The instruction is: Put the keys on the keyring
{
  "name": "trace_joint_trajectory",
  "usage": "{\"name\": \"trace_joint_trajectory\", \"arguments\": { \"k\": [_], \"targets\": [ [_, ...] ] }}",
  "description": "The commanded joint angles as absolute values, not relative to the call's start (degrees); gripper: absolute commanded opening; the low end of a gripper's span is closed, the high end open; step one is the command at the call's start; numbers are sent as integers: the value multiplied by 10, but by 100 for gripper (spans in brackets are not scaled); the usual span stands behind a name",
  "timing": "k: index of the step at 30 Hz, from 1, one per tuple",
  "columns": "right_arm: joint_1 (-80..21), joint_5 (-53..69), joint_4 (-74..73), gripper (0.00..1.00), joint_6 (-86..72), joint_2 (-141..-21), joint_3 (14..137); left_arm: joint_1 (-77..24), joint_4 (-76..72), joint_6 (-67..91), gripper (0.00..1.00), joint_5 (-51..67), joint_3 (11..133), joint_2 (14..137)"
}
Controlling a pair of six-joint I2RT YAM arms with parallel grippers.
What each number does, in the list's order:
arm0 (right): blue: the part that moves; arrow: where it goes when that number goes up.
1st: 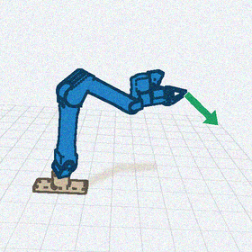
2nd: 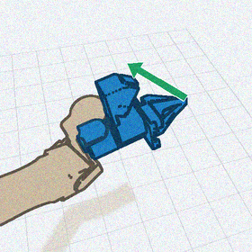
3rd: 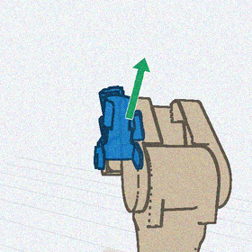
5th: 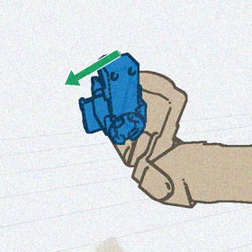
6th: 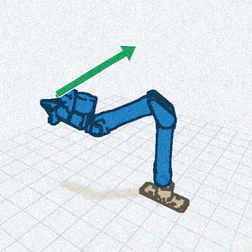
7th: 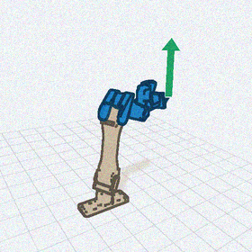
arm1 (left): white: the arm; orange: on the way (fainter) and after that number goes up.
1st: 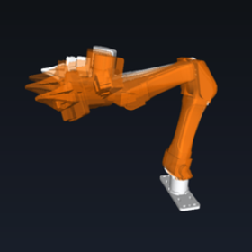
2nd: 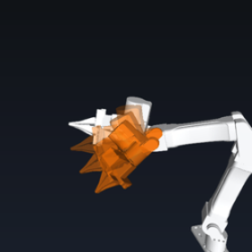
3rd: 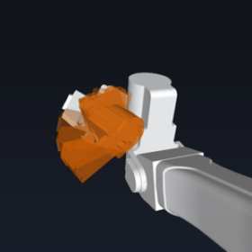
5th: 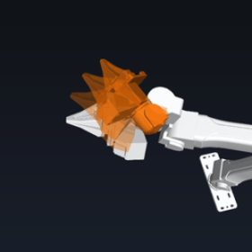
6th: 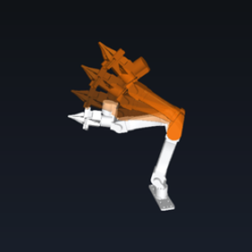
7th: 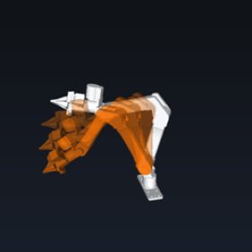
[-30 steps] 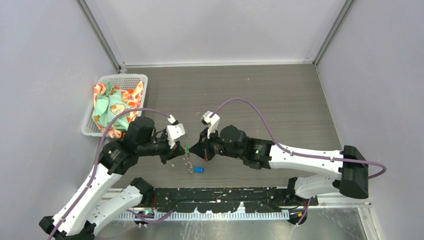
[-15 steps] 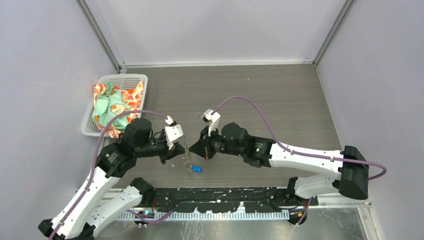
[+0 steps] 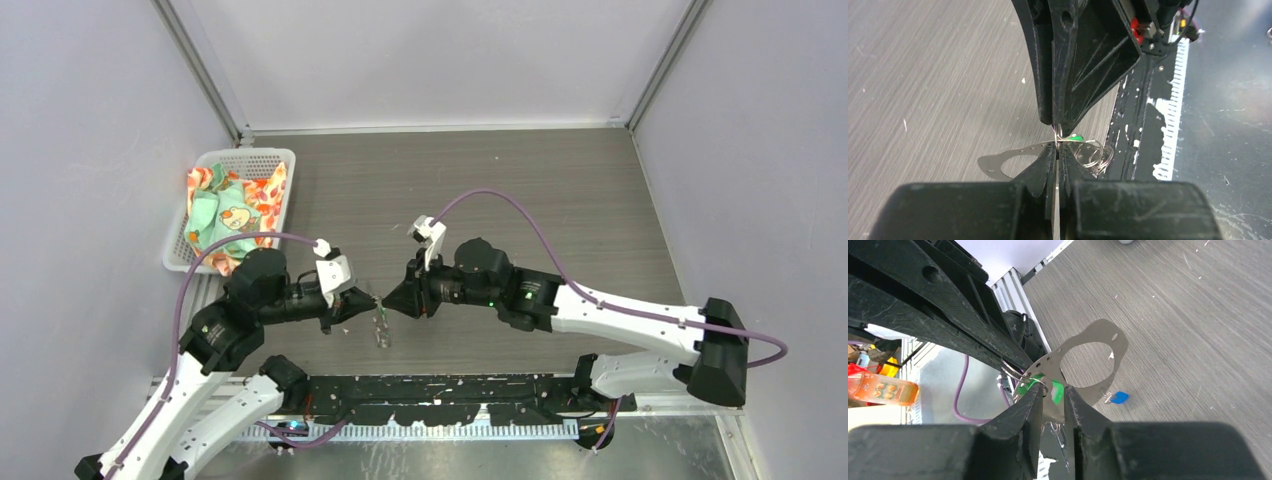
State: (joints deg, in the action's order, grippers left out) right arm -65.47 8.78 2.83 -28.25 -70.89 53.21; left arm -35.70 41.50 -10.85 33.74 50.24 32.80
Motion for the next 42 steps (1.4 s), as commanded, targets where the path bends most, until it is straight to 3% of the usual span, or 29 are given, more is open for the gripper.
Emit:
{"name": "trace_joint_trajectory", "arguments": {
  "k": [1, 4, 8, 13, 16, 20, 23, 26, 37, 42],
  "targets": [
    [-649, 93, -67, 31, -233, -647, 584, -360, 308, -84, 1, 402, 508, 311],
    [-649, 107, -135, 39, -193, -616, 616, -360, 300, -67, 0, 424, 518, 320],
    [-649, 145, -181, 76, -144, -582, 648, -361, 282, -26, 0, 453, 532, 331],
    [-649, 160, -198, 77, -108, -583, 692, -361, 240, 35, 0, 497, 547, 346],
    [-649, 179, -203, 69, -95, -602, 723, -360, 216, 57, 0, 522, 556, 355],
    [-649, 213, -220, 50, -83, -640, 770, -361, 190, 83, 0, 548, 565, 366],
    [-649, 225, -228, 42, -81, -655, 789, -361, 179, 100, 0, 559, 569, 370],
    [-649, 241, -213, 38, -87, -650, 786, -361, 174, 113, 0, 562, 570, 370],
    [-649, 261, -192, 38, -103, -640, 776, -361, 150, 155, 0, 569, 575, 379],
    [-649, 246, -179, 21, -110, -643, 771, -360, 154, 156, 0, 567, 575, 380]
  ]
}}
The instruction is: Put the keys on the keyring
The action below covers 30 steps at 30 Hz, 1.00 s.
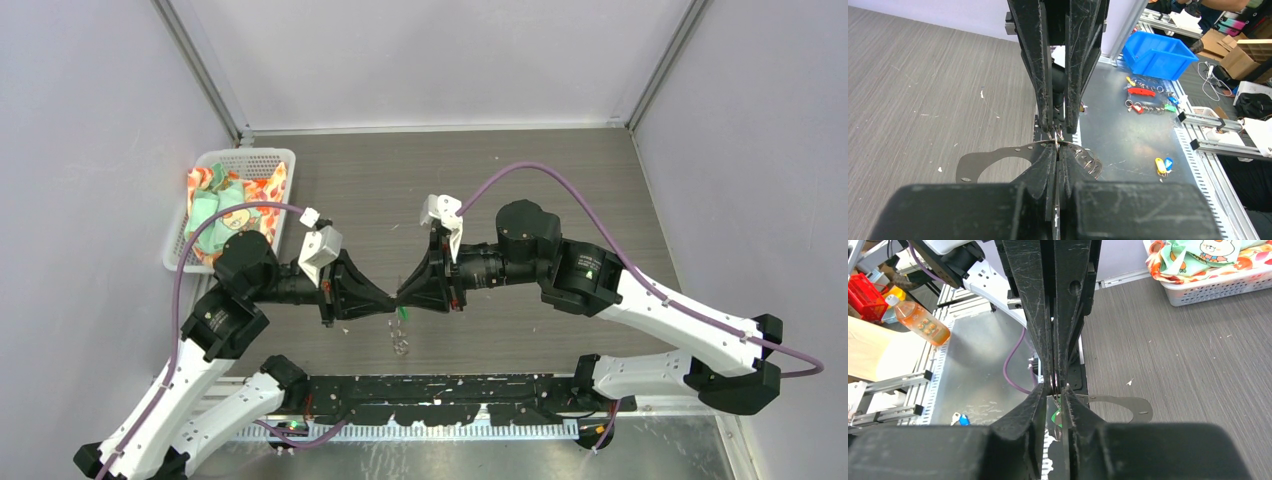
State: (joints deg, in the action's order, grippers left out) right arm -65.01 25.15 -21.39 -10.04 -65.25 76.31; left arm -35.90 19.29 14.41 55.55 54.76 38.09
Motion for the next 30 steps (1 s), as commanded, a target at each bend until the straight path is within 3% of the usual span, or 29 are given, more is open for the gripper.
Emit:
{"name": "trace_joint_trajectory", "arguments": {
  "k": [1, 4, 12, 16, 19, 30],
  "targets": [
    [-649, 245, -175, 17, -113, -644, 769, -360, 155, 156, 0, 567, 574, 380],
    [-649, 244, -175, 2, -115, -647, 769, -361, 164, 146, 0, 563, 572, 382],
    [-649, 233, -274, 1, -105, -676, 813, -360, 204, 124, 0, 547, 581, 397],
    [-649, 208, -370, 1, -88, -699, 862, -361, 295, 49, 27, 535, 605, 412],
    [-649, 203, -423, 1, -77, -719, 895, -360, 361, -20, 37, 529, 625, 420],
    [-653, 210, -502, 1, -60, -782, 975, -360, 422, -90, 37, 556, 655, 475]
  ]
}}
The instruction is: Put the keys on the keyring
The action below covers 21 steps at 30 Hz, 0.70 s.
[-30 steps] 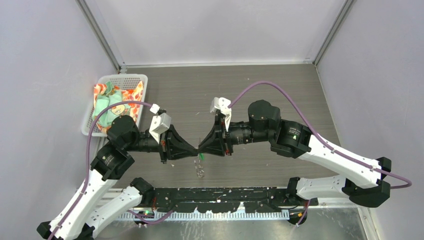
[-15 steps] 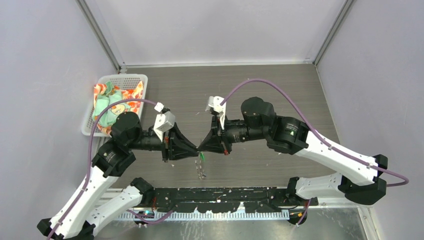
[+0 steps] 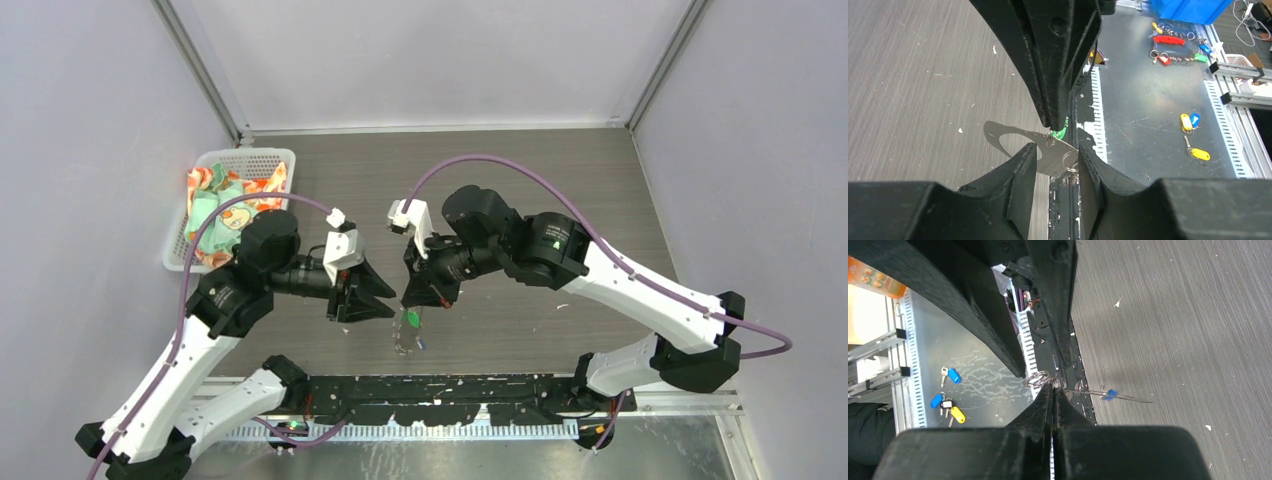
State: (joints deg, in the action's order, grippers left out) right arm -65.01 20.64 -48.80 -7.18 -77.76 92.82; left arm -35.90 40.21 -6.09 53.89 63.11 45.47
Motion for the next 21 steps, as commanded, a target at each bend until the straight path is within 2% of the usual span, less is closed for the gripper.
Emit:
{"name": "trace_joint_trajectory", "arguments": {
  "k": [1, 7, 11, 21],
  "targets": [
    [-653, 210, -506, 1, -59, -787, 981, -361, 424, -93, 37, 556, 656, 480],
    [-657, 222, -513, 1, -53, -799, 997, -361, 442, -123, 36, 552, 658, 489],
    [-658, 231, -519, 1, -49, -808, 1003, -361, 442, -124, 31, 557, 666, 490],
    [-661, 244, -543, 1, -36, -837, 1032, -361, 444, -123, 27, 583, 672, 490]
  ]
}}
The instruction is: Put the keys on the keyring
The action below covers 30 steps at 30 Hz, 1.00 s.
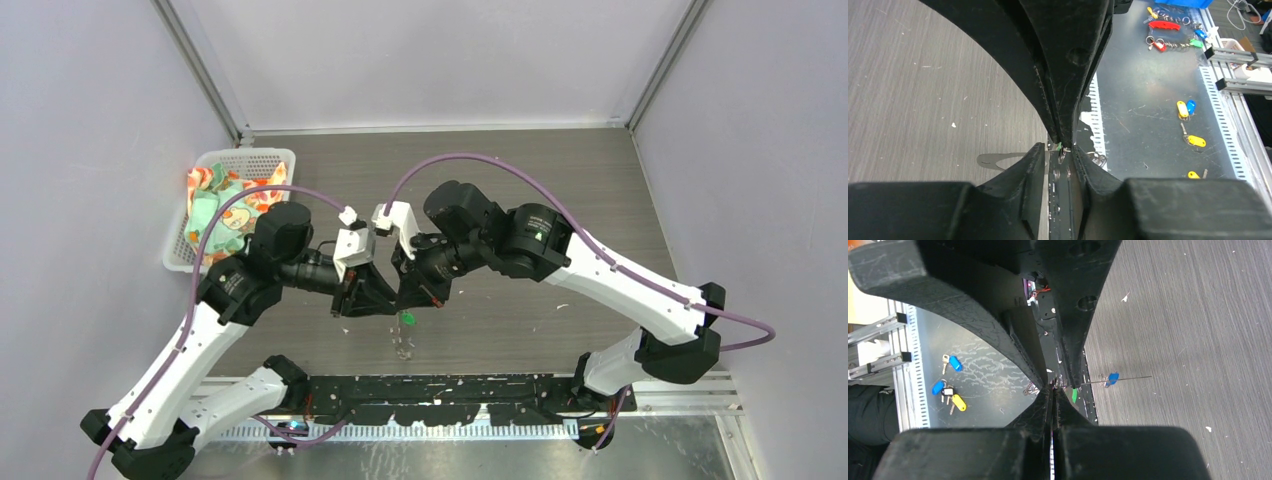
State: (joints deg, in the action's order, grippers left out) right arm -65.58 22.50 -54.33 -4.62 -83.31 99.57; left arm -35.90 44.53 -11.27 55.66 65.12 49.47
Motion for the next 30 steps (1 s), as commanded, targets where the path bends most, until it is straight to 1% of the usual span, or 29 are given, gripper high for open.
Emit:
{"name": "trace_joint_trajectory", "arguments": {
  "k": [1, 5, 6, 7, 12, 13, 16, 18, 19, 23, 30],
  "targets": [
    [-660, 245, -544, 1, -36, -839, 1034, -362, 444, -124, 24, 584, 672, 490],
    [-661, 250, -535, 1, -38, -838, 1035, -361, 457, -143, 3, 580, 664, 487],
    [-660, 255, -529, 1, -41, -837, 1035, -361, 460, -147, 1, 579, 662, 487],
    [-660, 258, -521, 1, -44, -835, 1034, -362, 462, -149, 0, 577, 659, 486],
    [-661, 279, -466, 9, -59, -802, 1009, -361, 455, -141, 0, 563, 653, 475],
    [-661, 279, -454, 12, -62, -791, 1000, -361, 448, -134, 0, 559, 652, 471],
    [-660, 257, -405, 37, -78, -752, 958, -361, 412, -106, 0, 554, 644, 460],
    [-658, 242, -373, 48, -89, -722, 926, -361, 385, -77, 0, 546, 639, 454],
    [-657, 233, -357, 52, -95, -707, 907, -360, 370, -63, 0, 540, 636, 450],
    [-655, 187, -316, 60, -119, -654, 842, -361, 305, -6, 0, 533, 624, 435],
    [-655, 178, -242, 61, -158, -620, 760, -361, 207, 85, 0, 545, 615, 428]
  ]
}}
